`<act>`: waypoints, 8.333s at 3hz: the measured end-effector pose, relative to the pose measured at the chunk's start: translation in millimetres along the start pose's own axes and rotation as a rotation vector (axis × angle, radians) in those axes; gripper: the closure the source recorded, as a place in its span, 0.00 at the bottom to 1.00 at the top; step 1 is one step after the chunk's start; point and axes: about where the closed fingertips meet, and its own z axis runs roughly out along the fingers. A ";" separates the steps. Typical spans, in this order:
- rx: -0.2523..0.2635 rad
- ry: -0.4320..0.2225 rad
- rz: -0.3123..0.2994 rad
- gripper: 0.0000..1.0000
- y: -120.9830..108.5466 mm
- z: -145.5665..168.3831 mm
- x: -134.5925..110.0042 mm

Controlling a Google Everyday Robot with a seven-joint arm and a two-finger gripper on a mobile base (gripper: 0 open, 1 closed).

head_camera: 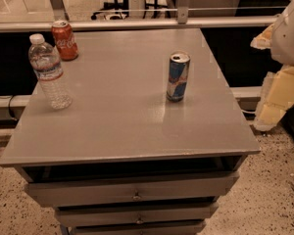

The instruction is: Move redbull can near water bottle

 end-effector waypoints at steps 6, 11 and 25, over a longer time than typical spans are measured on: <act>-0.176 -0.812 0.161 0.00 -106.7 151.3 -92.4; -0.198 -1.159 0.186 0.94 -111.2 124.2 -135.7; -0.500 -1.254 0.033 0.00 -13.6 190.6 -384.8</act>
Offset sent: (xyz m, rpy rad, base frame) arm 0.0298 0.0006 -0.0293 0.1739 0.0079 0.0312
